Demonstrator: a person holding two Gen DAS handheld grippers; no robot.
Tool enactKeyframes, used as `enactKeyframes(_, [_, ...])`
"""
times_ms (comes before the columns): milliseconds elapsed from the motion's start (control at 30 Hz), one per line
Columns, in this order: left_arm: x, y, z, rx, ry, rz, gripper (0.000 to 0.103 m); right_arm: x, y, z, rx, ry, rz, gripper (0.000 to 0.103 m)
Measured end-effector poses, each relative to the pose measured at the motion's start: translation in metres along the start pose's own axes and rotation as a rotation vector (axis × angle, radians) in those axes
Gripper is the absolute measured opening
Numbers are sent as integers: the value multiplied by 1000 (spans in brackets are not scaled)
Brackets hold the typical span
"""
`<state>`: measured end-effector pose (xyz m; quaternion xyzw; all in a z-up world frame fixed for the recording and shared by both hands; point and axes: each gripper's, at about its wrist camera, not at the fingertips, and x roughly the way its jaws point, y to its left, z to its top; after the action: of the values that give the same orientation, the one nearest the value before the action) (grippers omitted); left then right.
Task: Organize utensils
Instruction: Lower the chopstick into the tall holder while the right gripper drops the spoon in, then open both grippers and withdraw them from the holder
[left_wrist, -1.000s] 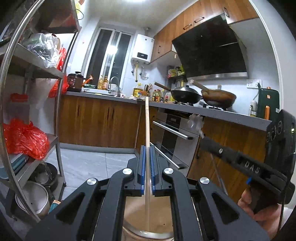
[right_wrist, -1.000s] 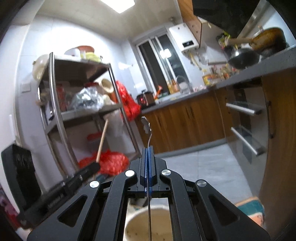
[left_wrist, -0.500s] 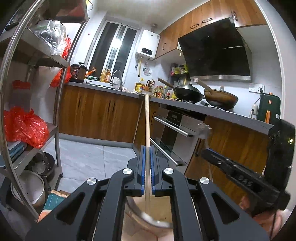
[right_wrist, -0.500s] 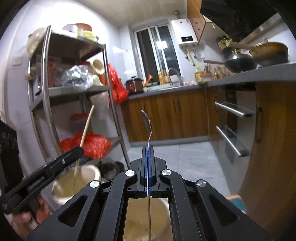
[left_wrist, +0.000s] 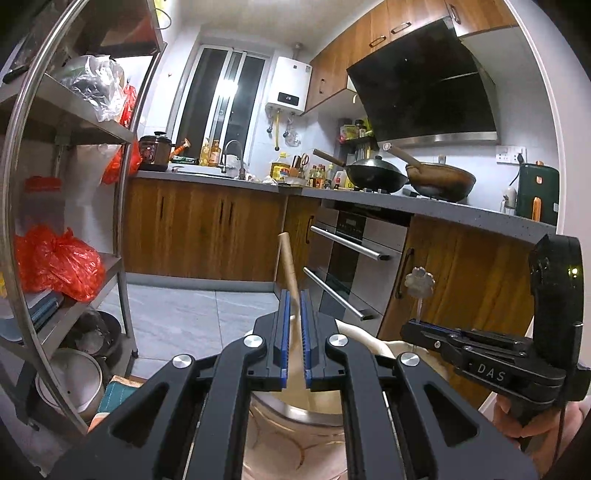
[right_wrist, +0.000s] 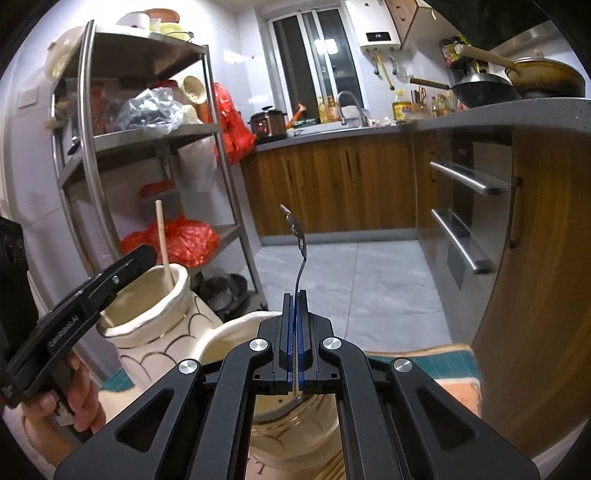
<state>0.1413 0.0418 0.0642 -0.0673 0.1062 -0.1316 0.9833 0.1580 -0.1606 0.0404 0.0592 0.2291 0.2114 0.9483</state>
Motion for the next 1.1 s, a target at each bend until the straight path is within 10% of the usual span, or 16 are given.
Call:
enactKeyframes(567, [-69,-17,-11,34,-102,134,98,-86,4,-11,2,-152,-23,91])
enactKeyframes(1100, [-139,-23,-38,-12,-80,337,98,-117,1,-67,31,-137,-74,98])
